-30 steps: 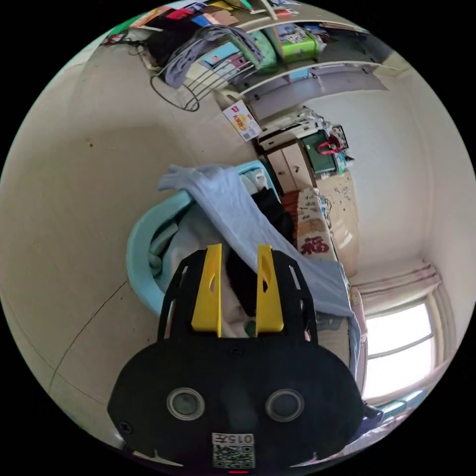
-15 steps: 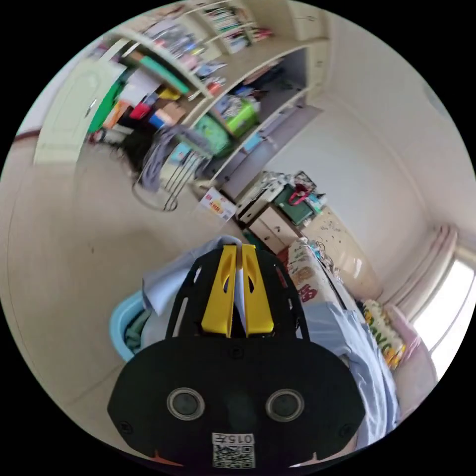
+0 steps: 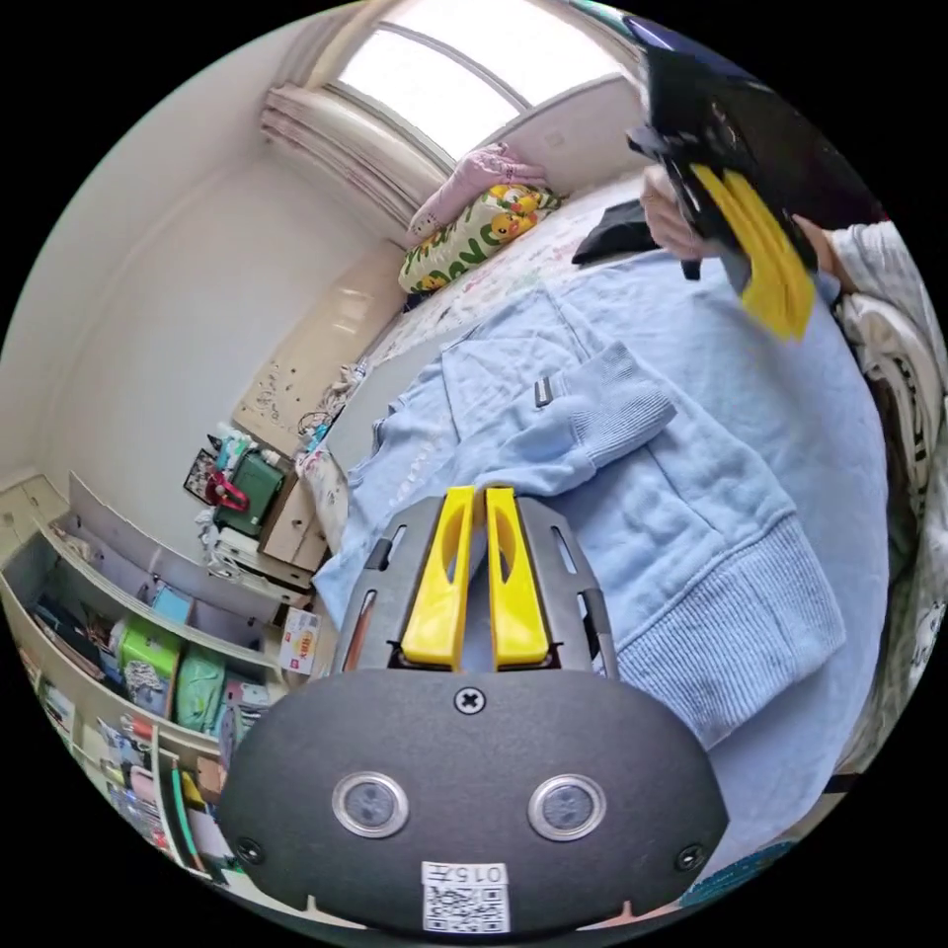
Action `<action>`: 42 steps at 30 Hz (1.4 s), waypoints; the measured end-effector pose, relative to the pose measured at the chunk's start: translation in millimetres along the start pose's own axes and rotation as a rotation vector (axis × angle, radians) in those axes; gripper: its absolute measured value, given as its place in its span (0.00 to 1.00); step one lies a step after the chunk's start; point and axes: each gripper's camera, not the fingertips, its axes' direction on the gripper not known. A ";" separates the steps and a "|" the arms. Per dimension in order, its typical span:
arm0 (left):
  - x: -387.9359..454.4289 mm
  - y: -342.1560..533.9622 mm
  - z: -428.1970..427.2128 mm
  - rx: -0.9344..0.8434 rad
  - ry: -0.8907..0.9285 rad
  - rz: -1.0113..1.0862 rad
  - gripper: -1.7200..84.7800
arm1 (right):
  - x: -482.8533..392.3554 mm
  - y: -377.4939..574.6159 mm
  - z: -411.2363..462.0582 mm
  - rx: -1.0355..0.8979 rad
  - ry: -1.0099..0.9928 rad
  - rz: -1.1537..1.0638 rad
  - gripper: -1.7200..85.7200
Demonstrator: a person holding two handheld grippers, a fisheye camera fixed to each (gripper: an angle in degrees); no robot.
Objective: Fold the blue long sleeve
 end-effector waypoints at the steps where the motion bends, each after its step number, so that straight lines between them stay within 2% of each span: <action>1: -1.5 -6.3 -0.6 -0.006 0.005 0.005 0.03 | 3.4 3.2 -11.3 0.047 0.022 0.020 0.05; 3: -12.3 -28.4 -5.3 -0.015 0.011 0.016 0.04 | 13.3 14.4 -35.3 0.144 0.212 0.129 0.06; 5: -23.9 -41.8 -7.1 -0.007 0.022 0.035 0.04 | 19.2 14.9 -25.5 0.069 0.364 0.175 0.07; 7: -39.3 -55.2 -4.4 -0.003 0.060 0.060 0.04 | 27.5 10.0 -2.1 -0.045 0.348 0.180 0.08; 10: -72.6 -76.6 9.3 -0.005 0.162 0.060 0.04 | 34.8 -2.9 41.8 -0.196 0.213 0.165 0.13; 13: -100.0 -77.0 25.2 0.081 0.207 -0.060 0.04 | 35.8 -18.9 79.5 -0.350 0.222 0.150 0.15; 15: -105.5 -51.2 39.5 0.213 0.218 -0.180 0.04 | 32.0 -33.1 94.3 -0.394 0.251 0.153 0.15; 17: -97.2 -39.3 41.6 0.212 0.221 -0.087 0.04 | 26.9 -42.4 98.0 -0.381 0.283 0.142 0.15; 20: -114.4 -31.8 48.0 0.245 0.235 -0.127 0.03 | 27.8 -50.6 101.8 -0.386 0.341 0.154 0.12; 23: -124.3 -24.4 54.7 0.252 0.246 -0.127 0.03 | 23.3 -56.1 105.2 -0.429 0.254 0.092 0.12; 27: -132.2 -8.9 59.3 0.266 0.227 -0.119 0.03 | 26.6 -64.9 107.7 -0.473 0.359 0.121 0.10; 35: -139.8 25.0 76.5 0.239 0.204 -0.102 0.05 | 24.5 -77.3 92.0 -0.492 0.395 0.079 0.08; 38: -153.3 49.4 81.4 0.242 0.200 -0.166 0.07 | 36.1 -77.6 65.6 -0.474 0.372 0.124 0.07; 42: -197.8 105.3 85.9 0.288 0.283 -0.364 0.13 | 57.9 -76.3 -17.0 -0.293 0.337 0.228 0.06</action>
